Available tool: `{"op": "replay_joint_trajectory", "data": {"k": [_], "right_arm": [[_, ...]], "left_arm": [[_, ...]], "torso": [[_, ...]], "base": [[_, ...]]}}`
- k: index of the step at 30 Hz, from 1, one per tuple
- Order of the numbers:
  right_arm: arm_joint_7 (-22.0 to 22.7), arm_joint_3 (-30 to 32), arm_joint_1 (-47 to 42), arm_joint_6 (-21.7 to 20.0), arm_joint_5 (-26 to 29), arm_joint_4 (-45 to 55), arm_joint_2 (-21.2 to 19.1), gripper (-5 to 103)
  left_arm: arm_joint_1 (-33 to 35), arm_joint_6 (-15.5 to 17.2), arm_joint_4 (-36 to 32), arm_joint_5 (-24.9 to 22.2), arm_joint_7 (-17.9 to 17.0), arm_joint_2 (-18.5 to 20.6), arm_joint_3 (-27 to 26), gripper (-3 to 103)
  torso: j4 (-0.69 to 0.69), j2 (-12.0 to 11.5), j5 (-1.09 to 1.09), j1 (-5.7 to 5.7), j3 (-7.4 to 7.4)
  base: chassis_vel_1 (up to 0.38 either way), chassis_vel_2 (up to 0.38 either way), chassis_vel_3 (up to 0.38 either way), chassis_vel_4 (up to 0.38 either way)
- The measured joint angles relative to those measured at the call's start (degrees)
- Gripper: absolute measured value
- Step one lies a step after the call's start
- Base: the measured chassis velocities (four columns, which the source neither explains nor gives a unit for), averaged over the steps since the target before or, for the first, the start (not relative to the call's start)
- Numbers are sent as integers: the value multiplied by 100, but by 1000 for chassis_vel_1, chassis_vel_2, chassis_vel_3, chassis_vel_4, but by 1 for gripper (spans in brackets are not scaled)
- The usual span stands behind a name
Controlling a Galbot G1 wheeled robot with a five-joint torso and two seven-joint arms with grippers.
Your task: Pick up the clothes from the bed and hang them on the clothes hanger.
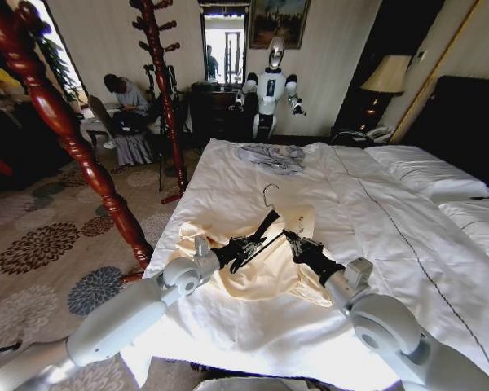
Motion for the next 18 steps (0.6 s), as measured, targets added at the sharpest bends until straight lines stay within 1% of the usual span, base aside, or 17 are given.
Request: {"op": "replay_joint_trajectory", "data": {"k": [1, 2, 3, 4, 6, 7, 8, 10, 14, 15, 16, 17, 18], "right_arm": [[1, 5, -2, -3, 14, 1, -3, -3], [1, 10, -19, -4, 14, 2, -3, -3], [0, 13, -37, -5, 14, 7, -3, 1], [0, 13, -37, -5, 14, 7, -3, 1], [0, 28, -71, -6, 17, 22, 8, 12], [0, 34, -84, -6, 25, 28, 11, 12], [0, 44, -112, -9, 69, 55, 11, 22], [-3, 51, -133, -17, 100, 81, 10, 22], [-12, 107, -395, -47, 191, 286, 13, 43], [-12, 107, -395, -47, 191, 286, 13, 43], [-13, 148, -475, -36, 202, 312, 22, 49], [-13, 194, -522, -13, 212, 312, 30, 49], [-12, 239, -550, 31, 219, 291, 37, 54]], "left_arm": [[0, 0, -17, 0, -9, 9, 4, 18], [0, -1, -27, 0, -10, 24, 5, 18], [0, -2, -33, 0, -11, 42, 4, 18], [0, -2, -33, 0, -11, 42, 4, 18], [-1, -8, -42, -3, -13, 79, -6, 18], [-3, -9, -53, -8, -14, 93, -10, 18], [-10, -12, -66, -15, -14, 107, -23, 18], [-15, -14, -67, -17, -15, 109, -32, 18], [-18, -28, -40, -43, -33, 83, -122, 18], [-18, -28, -40, -43, -33, 83, -122, 18], [-18, -32, -48, -54, -34, 98, -130, 18], [-17, -33, -65, -60, -34, 122, -133, 18], [-11, -35, -88, -65, -34, 149, -134, 18]], "torso": [[0, 0, 0, 0, 0], [0, 0, 0, 0, 0], [0, 0, 0, 0, 0], [0, 0, 0, 0, 0], [0, 0, 0, 0, 0], [0, 0, 0, 0, 0], [1, 0, 1, 0, 0], [1, 0, 0, 0, 0], [0, 0, 0, 0, 0], [0, 0, 0, 0, 0], [-1, 0, 0, 0, 0], [-2, 0, 0, 0, 0], [-2, 1, 0, 0, 0]], "base": [[0, 0, 0, 0], [0, 0, 0, 0], [0, 0, 0, 0], [0, 0, 0, 0], [0, 0, 0, 0], [0, 0, 0, 0], [0, 0, 0, 0], [0, 0, 0, 0], [0, 0, 0, 0], [0, 0, 0, 0], [0, 0, 0, 0], [0, 0, 0, 0], [0, 0, 0, 0]]}}
